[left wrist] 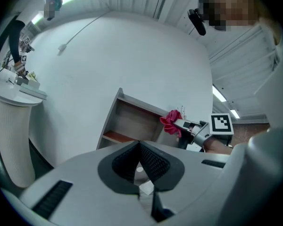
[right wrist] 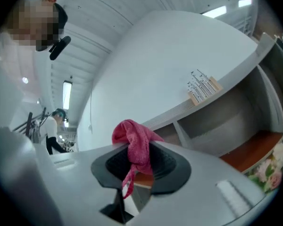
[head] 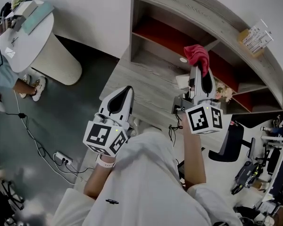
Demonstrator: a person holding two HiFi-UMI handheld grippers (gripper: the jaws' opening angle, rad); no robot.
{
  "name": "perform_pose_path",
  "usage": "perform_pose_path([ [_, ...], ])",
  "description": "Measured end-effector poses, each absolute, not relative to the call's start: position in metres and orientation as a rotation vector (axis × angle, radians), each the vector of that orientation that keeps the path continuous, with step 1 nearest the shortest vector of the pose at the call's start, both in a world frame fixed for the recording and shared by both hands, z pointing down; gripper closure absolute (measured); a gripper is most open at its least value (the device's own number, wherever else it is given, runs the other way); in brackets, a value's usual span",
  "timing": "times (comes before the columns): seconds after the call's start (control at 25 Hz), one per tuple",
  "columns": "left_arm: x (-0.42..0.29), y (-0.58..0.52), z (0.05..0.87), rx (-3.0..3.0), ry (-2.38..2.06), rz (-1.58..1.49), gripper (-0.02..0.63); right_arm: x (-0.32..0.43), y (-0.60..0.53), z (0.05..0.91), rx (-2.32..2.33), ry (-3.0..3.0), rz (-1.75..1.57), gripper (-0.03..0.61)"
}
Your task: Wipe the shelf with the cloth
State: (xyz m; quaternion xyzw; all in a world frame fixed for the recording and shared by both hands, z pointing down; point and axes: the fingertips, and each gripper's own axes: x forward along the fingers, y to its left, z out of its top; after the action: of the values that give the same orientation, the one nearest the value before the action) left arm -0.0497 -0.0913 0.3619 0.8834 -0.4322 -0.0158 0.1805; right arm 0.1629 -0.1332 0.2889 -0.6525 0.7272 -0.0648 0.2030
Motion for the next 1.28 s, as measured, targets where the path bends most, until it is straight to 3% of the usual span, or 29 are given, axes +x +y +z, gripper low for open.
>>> perform_pose_path([
  [0.64,-0.038,-0.059,0.373,2.600,-1.114,0.039,0.607,0.148,-0.038,0.337,-1.797,2.461,-0.115,0.485],
  [1.28,-0.049,-0.053,0.381,2.577,-1.159,0.069,0.607,0.108,-0.037,0.371,-1.671,2.629,-0.138,0.485],
])
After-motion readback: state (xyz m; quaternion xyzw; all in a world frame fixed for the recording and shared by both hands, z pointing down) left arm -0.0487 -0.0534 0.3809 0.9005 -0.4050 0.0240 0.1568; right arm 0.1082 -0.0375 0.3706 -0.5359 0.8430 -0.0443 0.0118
